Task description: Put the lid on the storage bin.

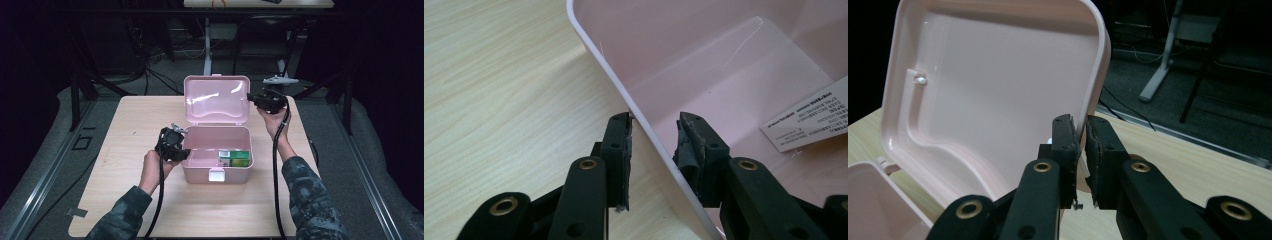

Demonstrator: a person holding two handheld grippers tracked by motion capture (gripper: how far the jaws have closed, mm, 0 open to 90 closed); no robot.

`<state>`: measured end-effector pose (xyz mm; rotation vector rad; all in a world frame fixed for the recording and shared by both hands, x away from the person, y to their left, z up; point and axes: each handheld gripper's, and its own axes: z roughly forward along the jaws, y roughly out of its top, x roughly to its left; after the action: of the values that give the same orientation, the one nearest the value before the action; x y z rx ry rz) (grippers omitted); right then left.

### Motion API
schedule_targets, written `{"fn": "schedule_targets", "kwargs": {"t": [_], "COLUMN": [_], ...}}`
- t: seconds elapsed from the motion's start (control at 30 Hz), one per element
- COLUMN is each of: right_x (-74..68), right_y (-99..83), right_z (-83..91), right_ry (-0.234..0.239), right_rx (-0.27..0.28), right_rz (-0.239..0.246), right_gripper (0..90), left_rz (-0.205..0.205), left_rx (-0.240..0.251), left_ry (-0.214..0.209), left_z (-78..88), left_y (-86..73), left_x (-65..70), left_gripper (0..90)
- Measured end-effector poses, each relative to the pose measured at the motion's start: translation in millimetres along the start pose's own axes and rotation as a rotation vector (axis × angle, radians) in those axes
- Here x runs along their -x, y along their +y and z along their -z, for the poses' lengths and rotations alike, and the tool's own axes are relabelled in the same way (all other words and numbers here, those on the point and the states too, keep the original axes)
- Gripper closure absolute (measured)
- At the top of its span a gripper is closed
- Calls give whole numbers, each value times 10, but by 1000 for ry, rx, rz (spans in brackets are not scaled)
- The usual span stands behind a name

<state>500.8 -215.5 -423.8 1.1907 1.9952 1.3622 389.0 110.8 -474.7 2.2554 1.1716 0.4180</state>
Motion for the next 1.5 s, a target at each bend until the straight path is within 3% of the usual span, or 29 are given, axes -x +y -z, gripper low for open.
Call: {"fn": "schedule_targets", "kwargs": {"t": [0.3, 0.77, 1.5], "right_x": [-44, -94, -173], "right_y": [-11, -52, -114], "right_z": [105, 249, 448], "right_ry": [13, 47, 84], "right_rx": [27, 69, 92], "right_rz": [44, 69, 107], "right_gripper": [836, 845, 854], "left_rz": [-10, -11, -5], "left_rx": [-6, -6, -2], "left_ry": [4, 10, 15], "left_z": [2, 1, -3], "left_y": [4, 3, 0], "left_x": [6, 13, 20], "left_gripper": [663, 663, 664]}}
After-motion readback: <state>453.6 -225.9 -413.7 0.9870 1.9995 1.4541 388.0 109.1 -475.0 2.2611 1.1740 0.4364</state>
